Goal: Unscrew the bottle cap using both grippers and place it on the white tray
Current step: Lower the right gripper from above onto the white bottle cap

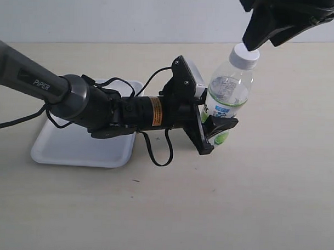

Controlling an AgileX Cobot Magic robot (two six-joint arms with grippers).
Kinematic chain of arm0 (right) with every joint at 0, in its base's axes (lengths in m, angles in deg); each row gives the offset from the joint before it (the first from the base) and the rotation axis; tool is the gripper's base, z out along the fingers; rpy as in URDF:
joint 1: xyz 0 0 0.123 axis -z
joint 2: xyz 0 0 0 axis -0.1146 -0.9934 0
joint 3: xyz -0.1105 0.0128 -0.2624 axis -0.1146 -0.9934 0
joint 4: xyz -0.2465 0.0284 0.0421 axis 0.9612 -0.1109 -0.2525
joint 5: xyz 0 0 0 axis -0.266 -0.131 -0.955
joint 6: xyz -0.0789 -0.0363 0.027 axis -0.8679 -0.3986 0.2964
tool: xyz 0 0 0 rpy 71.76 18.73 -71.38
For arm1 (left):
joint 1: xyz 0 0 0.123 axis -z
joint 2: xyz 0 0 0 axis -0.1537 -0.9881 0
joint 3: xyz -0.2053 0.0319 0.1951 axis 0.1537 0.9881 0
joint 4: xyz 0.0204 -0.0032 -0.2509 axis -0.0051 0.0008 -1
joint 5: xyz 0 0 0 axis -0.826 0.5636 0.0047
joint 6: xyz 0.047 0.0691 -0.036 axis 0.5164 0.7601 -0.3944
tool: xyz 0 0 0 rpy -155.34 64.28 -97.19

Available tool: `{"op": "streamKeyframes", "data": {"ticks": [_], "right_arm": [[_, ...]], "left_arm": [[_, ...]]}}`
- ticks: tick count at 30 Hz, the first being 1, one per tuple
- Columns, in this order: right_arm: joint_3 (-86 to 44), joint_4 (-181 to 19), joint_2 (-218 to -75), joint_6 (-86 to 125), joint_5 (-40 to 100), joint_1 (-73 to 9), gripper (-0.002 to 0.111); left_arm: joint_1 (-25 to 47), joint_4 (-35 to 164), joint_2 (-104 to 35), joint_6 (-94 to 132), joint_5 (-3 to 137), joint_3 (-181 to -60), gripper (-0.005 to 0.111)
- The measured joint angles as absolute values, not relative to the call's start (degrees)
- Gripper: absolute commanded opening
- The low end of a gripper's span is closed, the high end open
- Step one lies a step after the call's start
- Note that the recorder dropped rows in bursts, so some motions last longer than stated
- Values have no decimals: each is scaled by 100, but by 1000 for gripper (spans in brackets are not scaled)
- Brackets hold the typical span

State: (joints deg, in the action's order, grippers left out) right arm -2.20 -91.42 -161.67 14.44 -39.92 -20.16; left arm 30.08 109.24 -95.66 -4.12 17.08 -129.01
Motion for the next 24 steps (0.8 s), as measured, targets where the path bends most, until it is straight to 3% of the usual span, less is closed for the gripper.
{"op": "streamKeyframes", "data": {"ticks": [24], "right_arm": [[315, -8999, -16883, 1444, -4010, -2049, 59]], "left_arm": [[3008, 10972, -9566, -251, 1683, -12901, 0]]}}
